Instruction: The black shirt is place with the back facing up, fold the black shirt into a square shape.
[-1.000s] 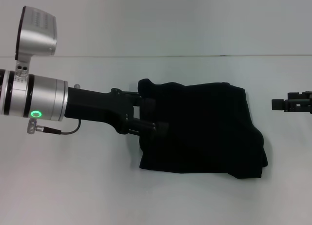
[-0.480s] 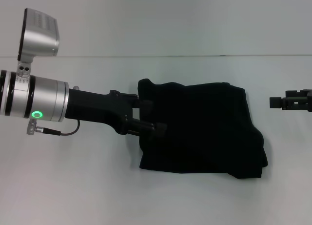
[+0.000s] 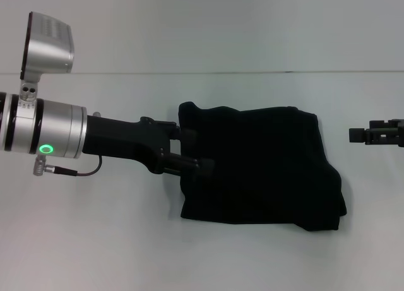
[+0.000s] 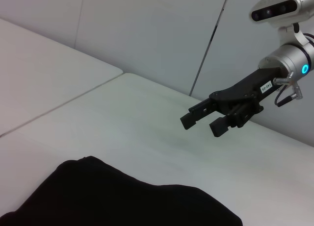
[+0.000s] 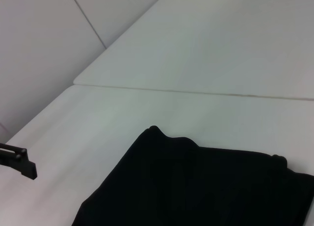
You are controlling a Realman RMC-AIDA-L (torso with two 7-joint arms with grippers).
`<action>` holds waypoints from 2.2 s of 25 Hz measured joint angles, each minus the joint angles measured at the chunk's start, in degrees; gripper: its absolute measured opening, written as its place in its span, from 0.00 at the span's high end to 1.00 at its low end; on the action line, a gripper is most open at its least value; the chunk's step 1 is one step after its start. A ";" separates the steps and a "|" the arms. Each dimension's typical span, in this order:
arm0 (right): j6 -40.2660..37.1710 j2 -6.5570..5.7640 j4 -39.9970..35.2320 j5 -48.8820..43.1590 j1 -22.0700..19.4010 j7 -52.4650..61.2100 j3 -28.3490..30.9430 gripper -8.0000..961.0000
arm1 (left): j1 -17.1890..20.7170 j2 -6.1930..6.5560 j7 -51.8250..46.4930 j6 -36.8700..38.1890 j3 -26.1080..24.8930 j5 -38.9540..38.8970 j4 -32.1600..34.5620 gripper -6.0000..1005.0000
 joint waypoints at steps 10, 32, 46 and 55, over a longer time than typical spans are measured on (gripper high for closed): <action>0.49 -0.07 0.00 0.01 -0.07 0.02 0.29 0.05 | -0.02 0.08 -0.35 0.07 -0.09 -0.38 0.00 0.13; 2.33 0.47 3.89 0.08 5.44 -2.23 -5.53 0.05 | 1.48 0.48 -0.53 0.06 -4.60 1.42 0.45 0.13; 4.68 1.19 5.22 0.09 9.17 -1.66 -9.17 0.05 | 2.96 0.89 -1.45 0.72 -9.28 1.60 0.62 0.13; 4.82 1.17 5.31 0.09 8.92 -1.49 -9.15 0.05 | 2.62 0.88 -1.59 0.74 -9.15 2.88 0.62 0.13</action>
